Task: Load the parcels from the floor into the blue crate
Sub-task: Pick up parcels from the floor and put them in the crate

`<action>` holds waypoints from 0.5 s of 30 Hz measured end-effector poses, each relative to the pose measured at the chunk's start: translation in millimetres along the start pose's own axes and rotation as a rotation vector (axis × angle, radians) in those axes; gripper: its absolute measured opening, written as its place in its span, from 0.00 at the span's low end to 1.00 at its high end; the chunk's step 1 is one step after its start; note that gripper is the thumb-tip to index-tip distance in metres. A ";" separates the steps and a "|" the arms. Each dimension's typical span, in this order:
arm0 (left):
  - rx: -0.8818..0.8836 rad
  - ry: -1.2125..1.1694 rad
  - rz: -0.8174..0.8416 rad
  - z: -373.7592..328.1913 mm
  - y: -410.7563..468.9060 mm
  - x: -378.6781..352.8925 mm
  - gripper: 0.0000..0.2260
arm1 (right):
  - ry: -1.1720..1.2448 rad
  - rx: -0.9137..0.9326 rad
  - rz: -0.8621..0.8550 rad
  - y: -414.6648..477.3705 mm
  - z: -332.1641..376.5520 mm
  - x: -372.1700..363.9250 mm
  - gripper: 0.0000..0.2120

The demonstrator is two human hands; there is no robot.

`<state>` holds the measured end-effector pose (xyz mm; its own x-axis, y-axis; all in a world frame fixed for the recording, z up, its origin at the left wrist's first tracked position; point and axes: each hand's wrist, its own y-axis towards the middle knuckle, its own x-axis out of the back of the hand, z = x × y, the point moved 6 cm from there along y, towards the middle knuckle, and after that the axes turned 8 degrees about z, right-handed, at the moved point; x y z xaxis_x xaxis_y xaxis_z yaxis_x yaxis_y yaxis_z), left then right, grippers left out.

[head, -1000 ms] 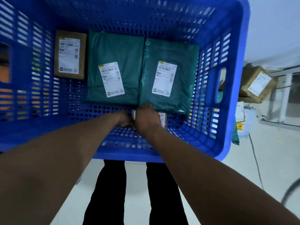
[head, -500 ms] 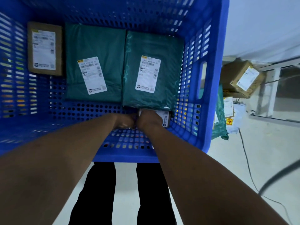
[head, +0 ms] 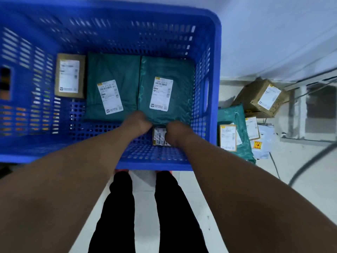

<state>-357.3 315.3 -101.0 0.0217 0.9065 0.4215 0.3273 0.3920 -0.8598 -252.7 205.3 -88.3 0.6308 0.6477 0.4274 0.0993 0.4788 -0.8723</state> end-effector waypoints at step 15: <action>-0.527 -0.121 -0.541 -196.5 -209.8 -11.7 0.20 | 0.340 -0.006 -0.768 -229.7 -113.8 83.3 0.11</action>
<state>-240.6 191.6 131.1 -0.3637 0.6325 0.6838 0.6708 0.6872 -0.2789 -135.3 81.9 120.6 0.5835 -0.0712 0.8090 0.5995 0.7098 -0.3699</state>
